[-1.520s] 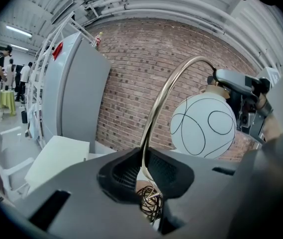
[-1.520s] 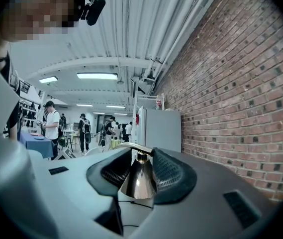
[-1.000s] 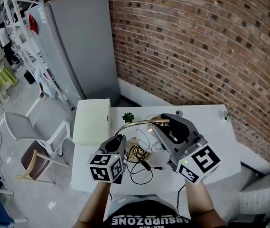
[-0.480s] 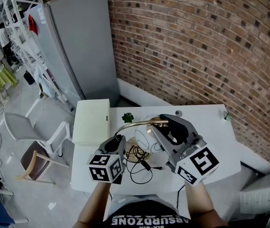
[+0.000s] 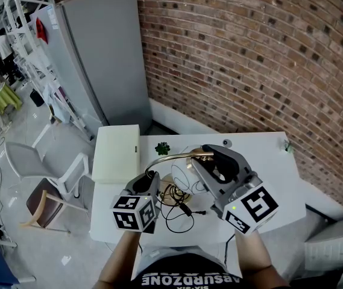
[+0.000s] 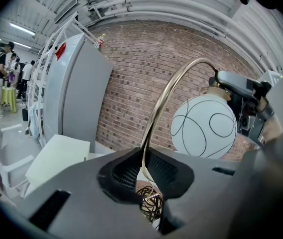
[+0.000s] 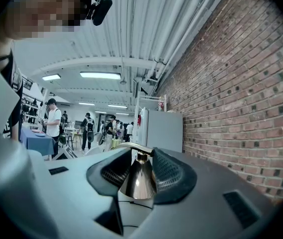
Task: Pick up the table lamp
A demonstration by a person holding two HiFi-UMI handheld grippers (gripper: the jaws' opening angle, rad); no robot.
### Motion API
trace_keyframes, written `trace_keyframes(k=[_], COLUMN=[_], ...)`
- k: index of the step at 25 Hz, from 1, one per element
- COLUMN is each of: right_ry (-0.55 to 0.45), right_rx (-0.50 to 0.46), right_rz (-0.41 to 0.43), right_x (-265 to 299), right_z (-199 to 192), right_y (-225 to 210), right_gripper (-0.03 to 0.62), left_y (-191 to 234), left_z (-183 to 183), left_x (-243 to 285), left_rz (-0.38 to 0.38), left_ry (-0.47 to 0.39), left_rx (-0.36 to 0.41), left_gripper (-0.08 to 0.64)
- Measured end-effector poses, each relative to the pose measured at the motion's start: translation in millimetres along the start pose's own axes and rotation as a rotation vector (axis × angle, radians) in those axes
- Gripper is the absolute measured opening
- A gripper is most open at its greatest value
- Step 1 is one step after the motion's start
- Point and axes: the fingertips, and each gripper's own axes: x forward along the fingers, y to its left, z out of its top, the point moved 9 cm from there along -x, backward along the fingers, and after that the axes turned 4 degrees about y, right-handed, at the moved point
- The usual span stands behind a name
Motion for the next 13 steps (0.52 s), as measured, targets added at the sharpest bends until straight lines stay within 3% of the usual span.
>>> trace_keyframes(k=[13], right_ry=[0.007], right_rx=[-0.001], right_rz=[0.003], right_x=[3.4], right_z=[-3.2], right_y=[2.1], right_gripper=[0.129], left_y=[3.7], left_z=[-3.6], left_x=[0.5], left_rz=[0.002], left_ry=[0.006], left_rx=[-0.008], left_gripper=[0.041])
